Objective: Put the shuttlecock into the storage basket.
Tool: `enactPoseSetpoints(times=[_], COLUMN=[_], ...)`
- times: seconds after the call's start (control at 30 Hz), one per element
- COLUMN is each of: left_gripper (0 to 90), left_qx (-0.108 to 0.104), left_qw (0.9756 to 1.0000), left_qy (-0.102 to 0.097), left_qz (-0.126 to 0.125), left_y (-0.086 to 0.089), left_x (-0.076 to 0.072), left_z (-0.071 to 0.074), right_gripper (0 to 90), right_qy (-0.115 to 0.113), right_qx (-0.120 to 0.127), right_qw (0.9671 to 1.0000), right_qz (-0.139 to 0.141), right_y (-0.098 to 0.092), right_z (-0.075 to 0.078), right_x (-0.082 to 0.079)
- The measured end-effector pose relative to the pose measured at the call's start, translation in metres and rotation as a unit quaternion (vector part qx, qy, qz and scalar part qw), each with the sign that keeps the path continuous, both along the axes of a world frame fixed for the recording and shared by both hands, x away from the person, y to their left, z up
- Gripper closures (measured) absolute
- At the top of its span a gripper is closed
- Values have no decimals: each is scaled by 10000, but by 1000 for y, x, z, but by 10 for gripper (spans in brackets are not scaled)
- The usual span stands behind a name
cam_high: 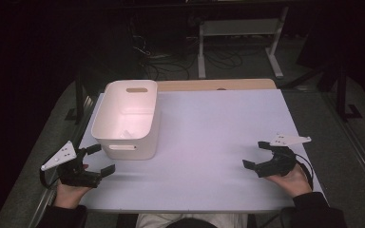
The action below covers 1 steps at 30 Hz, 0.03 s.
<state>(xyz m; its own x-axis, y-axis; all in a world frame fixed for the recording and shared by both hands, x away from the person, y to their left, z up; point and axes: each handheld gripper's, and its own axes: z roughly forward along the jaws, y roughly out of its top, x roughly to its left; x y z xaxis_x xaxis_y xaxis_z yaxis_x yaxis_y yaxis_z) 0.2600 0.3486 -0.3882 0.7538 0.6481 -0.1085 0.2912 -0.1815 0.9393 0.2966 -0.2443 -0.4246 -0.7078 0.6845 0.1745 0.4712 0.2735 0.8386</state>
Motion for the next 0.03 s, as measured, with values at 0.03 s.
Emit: enactPoseSetpoints(times=[0.03], left_gripper=[0], left_qx=[-4], left_qw=[10000], left_qy=[1], left_qz=[-2], left_y=[0], left_x=[0], left_z=[0], right_gripper=[0], right_qy=[-2], right_qx=[9], right_qw=[10000], right_qz=[-15], right_y=[-1], right_z=[0], right_x=[0])
